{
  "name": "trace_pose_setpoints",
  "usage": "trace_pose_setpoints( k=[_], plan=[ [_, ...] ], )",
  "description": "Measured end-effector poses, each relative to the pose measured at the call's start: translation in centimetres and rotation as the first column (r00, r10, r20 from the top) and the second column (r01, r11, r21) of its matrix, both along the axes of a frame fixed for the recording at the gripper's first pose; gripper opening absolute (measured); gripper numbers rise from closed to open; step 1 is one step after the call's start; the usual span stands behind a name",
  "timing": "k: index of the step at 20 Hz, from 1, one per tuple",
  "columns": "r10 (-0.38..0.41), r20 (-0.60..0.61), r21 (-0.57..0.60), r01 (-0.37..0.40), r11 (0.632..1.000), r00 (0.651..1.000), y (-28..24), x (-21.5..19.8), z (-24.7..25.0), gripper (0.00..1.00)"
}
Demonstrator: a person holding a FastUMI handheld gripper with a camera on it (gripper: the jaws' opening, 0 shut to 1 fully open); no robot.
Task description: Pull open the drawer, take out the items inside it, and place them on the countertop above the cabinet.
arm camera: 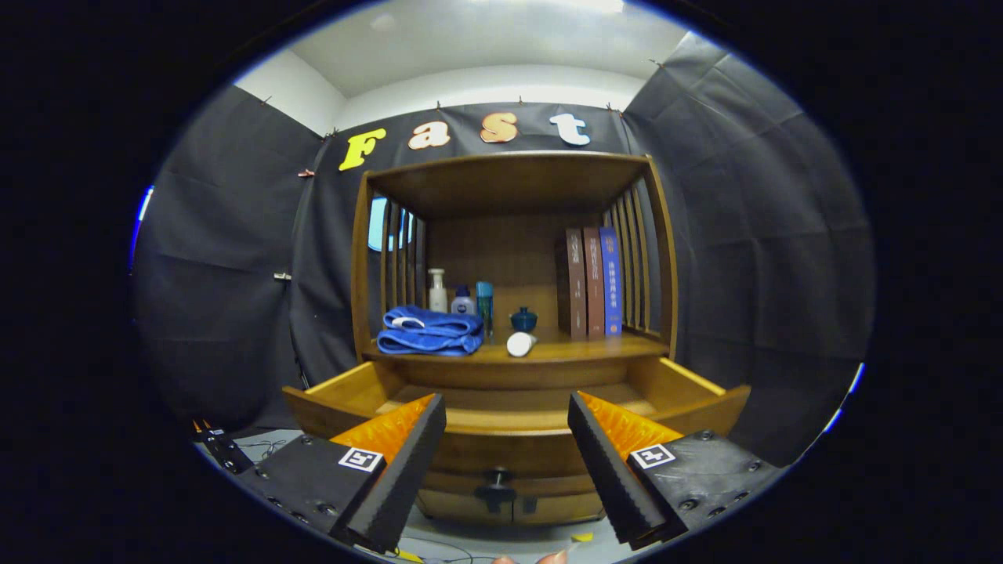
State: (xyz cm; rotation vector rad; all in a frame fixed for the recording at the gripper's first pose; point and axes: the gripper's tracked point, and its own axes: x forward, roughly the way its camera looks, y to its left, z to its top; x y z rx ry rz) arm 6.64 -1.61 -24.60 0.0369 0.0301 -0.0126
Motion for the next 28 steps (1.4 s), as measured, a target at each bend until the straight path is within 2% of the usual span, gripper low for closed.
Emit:
trace_pose_setpoints(
  k=[4, 13, 15, 22, 28],
  plan=[
    [-0.007, -0.072, 0.014, 0.008, 1.0, 0.997, 0.8, 0.5, -3.8, 0.99],
    [-0.041, -0.142, -0.011, 0.039, 0.999, 0.989, 1.7, 3.4, -9.3, 0.99],
    [-0.079, -0.135, -0.02, 0.077, 0.997, 0.988, 1.2, 3.3, -9.3, 0.99],
    [-0.094, -0.138, -0.04, 0.09, 0.995, 0.986, 1.4, 3.6, -9.3, 1.0],
    [-0.081, -0.154, -0.045, 0.075, 0.996, 0.985, 1.1, 6.3, -9.4, 0.99]
  ],
)
